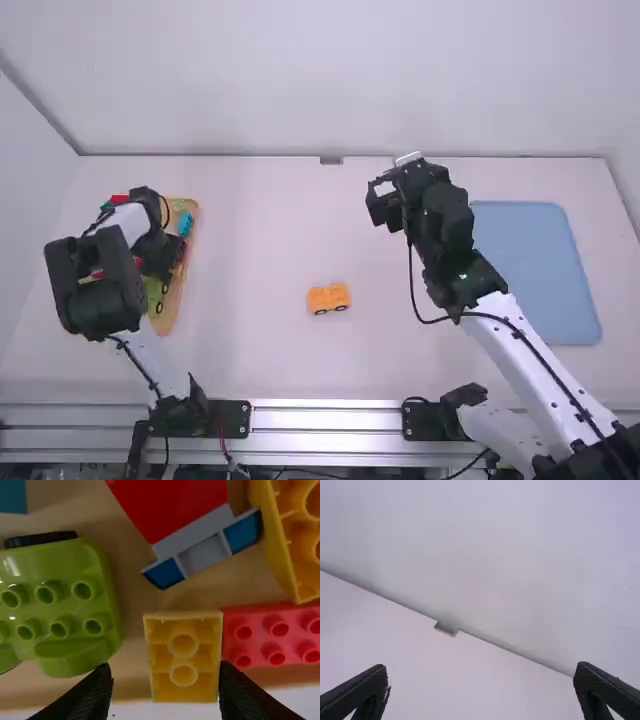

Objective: Assemble lego blocks to make yellow taxi

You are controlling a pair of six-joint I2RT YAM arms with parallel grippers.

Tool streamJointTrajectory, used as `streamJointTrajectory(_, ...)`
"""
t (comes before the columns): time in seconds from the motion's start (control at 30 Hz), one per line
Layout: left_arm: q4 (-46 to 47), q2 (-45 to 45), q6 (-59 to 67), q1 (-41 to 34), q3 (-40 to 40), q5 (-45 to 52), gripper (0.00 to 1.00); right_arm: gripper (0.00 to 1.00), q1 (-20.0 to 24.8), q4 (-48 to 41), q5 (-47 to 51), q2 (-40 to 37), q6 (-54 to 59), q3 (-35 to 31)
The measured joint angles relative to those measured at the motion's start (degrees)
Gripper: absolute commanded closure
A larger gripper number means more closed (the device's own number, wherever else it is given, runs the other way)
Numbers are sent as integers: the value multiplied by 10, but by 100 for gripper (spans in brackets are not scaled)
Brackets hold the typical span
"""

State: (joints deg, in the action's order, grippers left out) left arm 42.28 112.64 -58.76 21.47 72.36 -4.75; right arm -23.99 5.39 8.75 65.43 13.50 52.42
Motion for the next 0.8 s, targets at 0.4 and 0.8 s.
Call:
streamJointTrajectory(0.4, -82, 13, 28, 0, -21, 0, 50, 2, 0, 0, 0, 0, 0, 0)
streamJointTrajectory(0.8, -50, 6, 42, 0, -26, 18, 53, 2, 0, 0, 0, 0, 0, 0)
